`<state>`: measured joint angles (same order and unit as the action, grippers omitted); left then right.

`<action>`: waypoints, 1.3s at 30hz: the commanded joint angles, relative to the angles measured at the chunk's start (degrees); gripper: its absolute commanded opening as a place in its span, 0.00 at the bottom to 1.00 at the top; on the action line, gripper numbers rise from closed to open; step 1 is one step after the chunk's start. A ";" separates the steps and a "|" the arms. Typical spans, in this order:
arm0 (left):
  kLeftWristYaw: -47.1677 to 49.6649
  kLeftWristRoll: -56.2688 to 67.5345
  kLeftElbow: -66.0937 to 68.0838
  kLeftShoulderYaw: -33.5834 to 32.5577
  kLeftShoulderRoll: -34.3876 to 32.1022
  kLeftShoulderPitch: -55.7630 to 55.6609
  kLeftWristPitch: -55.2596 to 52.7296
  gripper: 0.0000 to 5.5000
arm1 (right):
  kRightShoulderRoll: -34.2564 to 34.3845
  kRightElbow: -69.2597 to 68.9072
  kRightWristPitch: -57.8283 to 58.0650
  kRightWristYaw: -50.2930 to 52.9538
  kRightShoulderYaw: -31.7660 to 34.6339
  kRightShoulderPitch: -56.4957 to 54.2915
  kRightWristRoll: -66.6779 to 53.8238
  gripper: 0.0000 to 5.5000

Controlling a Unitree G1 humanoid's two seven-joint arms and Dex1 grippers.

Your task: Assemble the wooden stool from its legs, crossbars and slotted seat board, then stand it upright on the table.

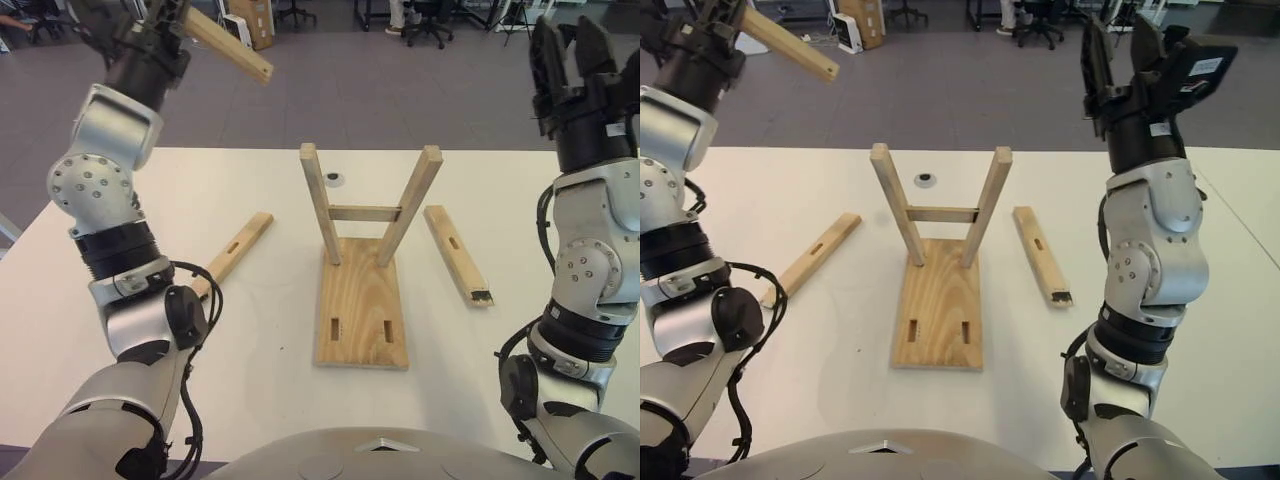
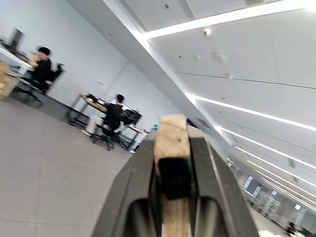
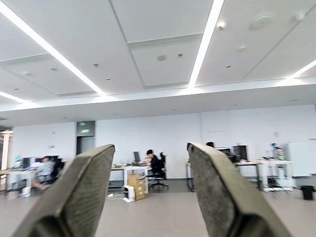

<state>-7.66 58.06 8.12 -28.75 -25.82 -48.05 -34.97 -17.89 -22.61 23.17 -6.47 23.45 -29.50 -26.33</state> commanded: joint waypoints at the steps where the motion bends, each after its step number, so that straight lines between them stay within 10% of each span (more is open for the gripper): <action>1: -10.98 -7.76 -0.28 4.45 -5.71 10.95 0.99 0.07 | -2.78 7.20 -4.87 0.74 3.78 5.22 4.61 0.50; 11: -36.71 -28.16 5.52 15.90 -8.80 31.72 22.95 0.07 | -2.33 25.62 -22.01 -1.31 4.41 24.82 13.31 0.50; 39: -36.06 -35.30 22.72 15.36 -2.27 30.33 33.62 0.07 | -1.61 25.54 -21.86 -0.43 -0.79 24.51 13.65 0.50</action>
<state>-44.20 25.00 29.12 -14.19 -28.49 -18.88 -0.69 -19.40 2.90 1.44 -7.15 22.75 -4.40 -13.08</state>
